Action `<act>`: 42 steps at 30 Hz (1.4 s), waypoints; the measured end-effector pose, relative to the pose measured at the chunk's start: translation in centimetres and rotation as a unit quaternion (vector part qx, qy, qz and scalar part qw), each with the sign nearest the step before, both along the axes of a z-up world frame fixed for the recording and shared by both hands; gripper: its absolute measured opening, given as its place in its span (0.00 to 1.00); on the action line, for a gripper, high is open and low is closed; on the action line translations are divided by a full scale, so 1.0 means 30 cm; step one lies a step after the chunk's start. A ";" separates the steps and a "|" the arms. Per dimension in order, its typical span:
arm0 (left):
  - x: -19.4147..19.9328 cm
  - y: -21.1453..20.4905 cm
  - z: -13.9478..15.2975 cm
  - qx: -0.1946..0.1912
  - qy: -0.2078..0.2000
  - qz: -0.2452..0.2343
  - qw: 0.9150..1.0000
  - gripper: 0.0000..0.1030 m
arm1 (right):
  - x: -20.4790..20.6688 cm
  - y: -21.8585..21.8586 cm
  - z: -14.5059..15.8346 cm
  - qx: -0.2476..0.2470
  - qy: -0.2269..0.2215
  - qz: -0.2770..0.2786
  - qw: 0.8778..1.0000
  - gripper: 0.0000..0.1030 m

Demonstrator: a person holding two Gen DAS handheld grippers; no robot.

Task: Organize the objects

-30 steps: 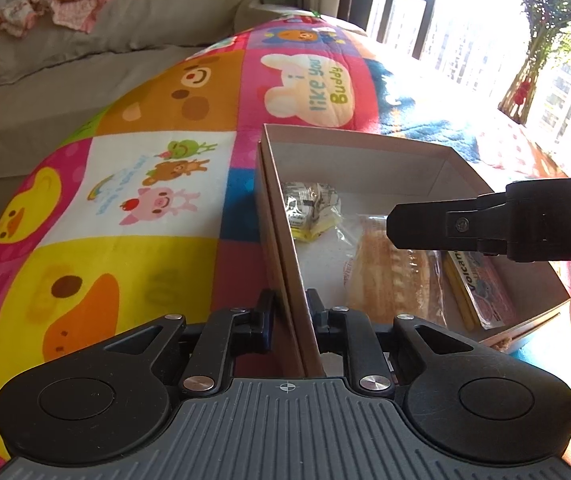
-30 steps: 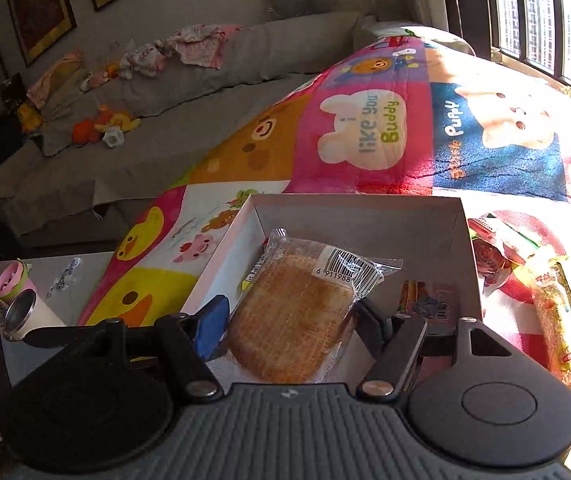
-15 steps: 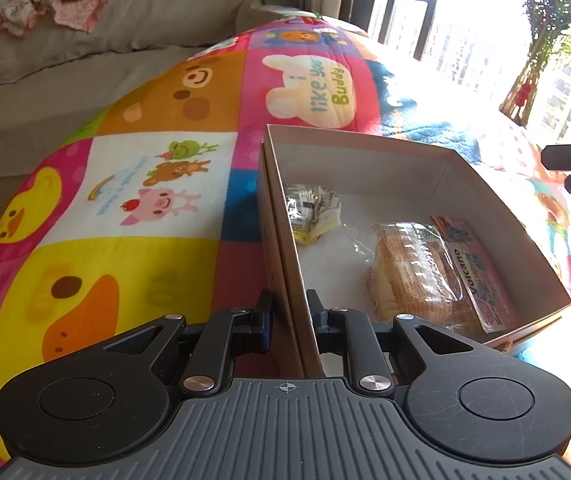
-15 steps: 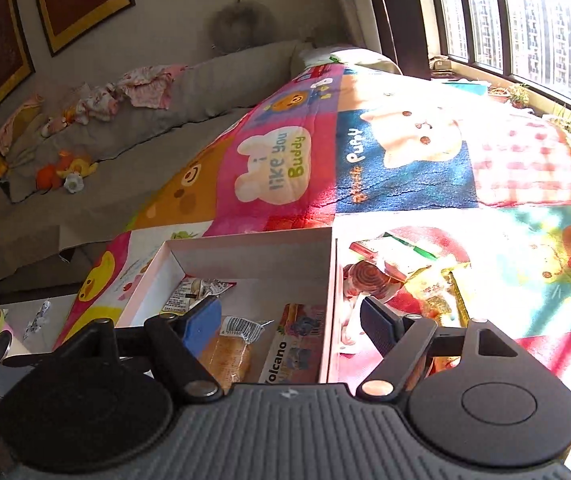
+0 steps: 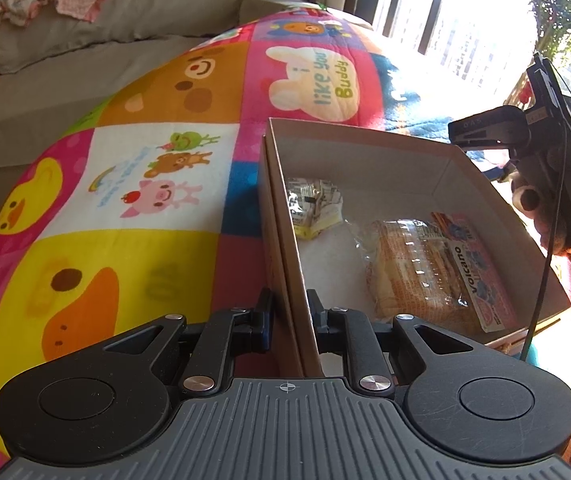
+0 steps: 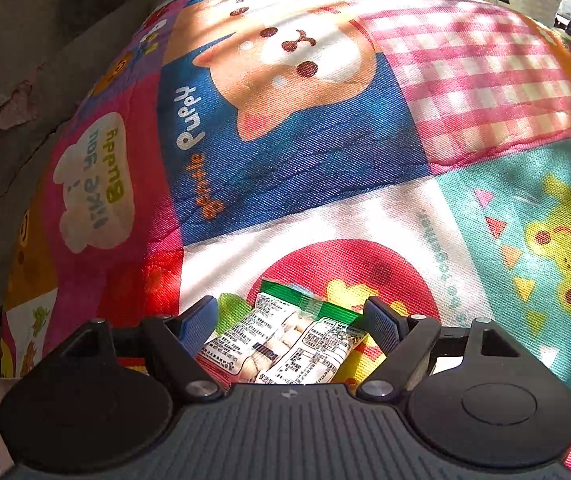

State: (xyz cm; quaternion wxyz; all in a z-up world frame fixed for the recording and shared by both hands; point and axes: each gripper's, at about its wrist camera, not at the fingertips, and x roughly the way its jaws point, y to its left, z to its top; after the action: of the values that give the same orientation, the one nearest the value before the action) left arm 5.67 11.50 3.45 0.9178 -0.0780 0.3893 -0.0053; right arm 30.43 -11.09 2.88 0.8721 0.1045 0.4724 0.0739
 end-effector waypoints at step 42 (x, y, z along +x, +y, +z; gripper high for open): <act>0.059 0.049 -0.010 -0.007 -0.011 0.030 0.999 0.16 | -0.386 0.132 0.049 -0.058 -0.034 0.104 0.992 0.36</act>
State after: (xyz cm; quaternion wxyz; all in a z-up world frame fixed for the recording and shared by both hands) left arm 7.43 12.95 3.15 0.9211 -0.0964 0.3768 0.0190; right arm 18.84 -7.14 4.35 0.8796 0.0018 0.4544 0.1406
